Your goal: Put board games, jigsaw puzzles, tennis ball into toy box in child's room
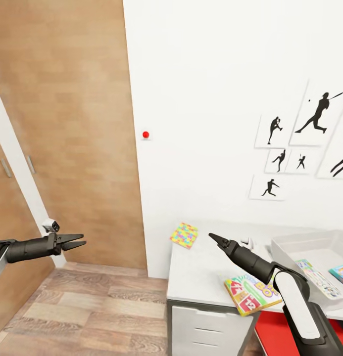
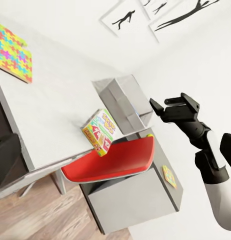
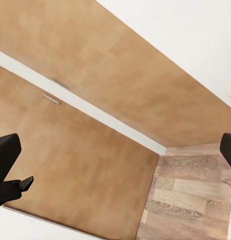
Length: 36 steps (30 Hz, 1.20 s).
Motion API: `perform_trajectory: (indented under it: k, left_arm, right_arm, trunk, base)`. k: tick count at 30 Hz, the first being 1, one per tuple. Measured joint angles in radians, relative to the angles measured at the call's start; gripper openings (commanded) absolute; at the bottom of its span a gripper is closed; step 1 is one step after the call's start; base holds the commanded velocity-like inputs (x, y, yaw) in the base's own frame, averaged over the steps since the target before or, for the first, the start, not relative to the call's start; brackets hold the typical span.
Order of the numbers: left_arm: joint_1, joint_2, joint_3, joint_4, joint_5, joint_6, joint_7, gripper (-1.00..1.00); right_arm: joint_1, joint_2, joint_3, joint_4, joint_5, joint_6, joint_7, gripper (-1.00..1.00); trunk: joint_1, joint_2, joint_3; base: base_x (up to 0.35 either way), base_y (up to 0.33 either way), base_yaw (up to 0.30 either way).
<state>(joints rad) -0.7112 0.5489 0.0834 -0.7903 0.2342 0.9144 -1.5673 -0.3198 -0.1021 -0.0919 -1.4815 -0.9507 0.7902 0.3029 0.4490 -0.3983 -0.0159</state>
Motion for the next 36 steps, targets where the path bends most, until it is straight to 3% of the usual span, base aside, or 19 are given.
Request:
perform_trajectory:
  k: [11,36]
  left_arm:
    - [0.0,0.0,0.0,0.0,0.0,-0.001,0.0,1.0]
    - [0.0,0.0,0.0,0.0,0.0,-0.002,0.0,1.0]
  right_arm:
    - [0.0,-0.005,0.001,0.005,0.0,-0.035,0.006,1.0]
    - [0.0,-0.005,0.001,0.007,0.001,-0.038,0.008,1.0]
  trunk:
    - [0.0,0.0,-0.001]
    - [0.0,0.0,-0.001]
  base:
    - [0.237,0.161,-0.027]
    - [0.044,-0.102,-0.018]
